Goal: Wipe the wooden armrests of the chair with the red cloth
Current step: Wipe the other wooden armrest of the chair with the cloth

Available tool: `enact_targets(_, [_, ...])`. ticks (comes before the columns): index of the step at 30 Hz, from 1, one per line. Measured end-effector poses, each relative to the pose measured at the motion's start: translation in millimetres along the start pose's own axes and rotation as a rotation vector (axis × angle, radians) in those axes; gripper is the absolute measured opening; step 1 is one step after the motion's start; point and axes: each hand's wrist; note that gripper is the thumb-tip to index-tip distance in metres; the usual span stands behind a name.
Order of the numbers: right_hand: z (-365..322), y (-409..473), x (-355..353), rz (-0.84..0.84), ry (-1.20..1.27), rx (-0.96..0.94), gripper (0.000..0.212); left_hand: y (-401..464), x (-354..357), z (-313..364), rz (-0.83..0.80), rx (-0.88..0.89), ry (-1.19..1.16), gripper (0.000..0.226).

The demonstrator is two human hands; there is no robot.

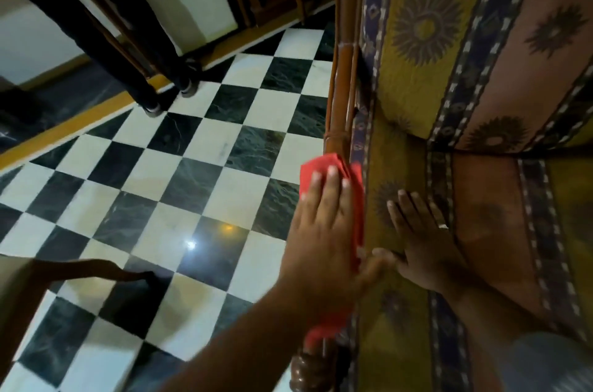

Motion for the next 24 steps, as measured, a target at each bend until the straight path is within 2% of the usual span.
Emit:
enact_targets(3, [-17.3, -17.0, 8.0, -0.009, 0.039, 0.061, 0.103, -32.5, 9.5, -7.8, -0.027, 0.068, 0.115, 0.103])
enact_targets(7, [-38.7, -38.7, 15.5, 0.023, 0.043, 0.11, 0.102, -7.0, 0.7, -10.0, -0.042, 0.176, 0.173, 0.105])
enact_targets(10, [-54.3, -54.2, 22.2, 0.034, 0.036, 0.148, 0.1, 11.8, -2.4, -9.3, -0.026, 0.15, 0.186, 0.105])
enact_targets(15, [-75.1, -75.9, 29.1, 0.006, 0.106, 0.244, 0.094, -20.5, 9.3, -10.6, 0.006, 0.099, 0.061, 0.101])
enact_targets(20, [-101.8, -101.1, 19.5, -0.087, 0.202, 0.328, 0.097, -67.8, 6.2, -18.3, -0.057, 0.086, -0.041, 0.092])
enact_targets(22, [-112.3, -93.4, 3.4, -0.069, 0.394, 0.446, 0.097, -73.7, 5.5, -18.8, -0.08, 0.076, -0.098, 0.088])
enact_targets(24, [-125.9, -77.0, -26.5, 0.107, 0.848, 0.582, 0.082, -76.9, 1.3, -20.6, -0.124, -0.014, -0.301, 0.085])
Point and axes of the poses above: each hand's wrist, its own y-axis towards the middle knuckle, its own x-axis out of the palm, z = x × y, and after that the axes turned 12 degrees about -x, right-handed
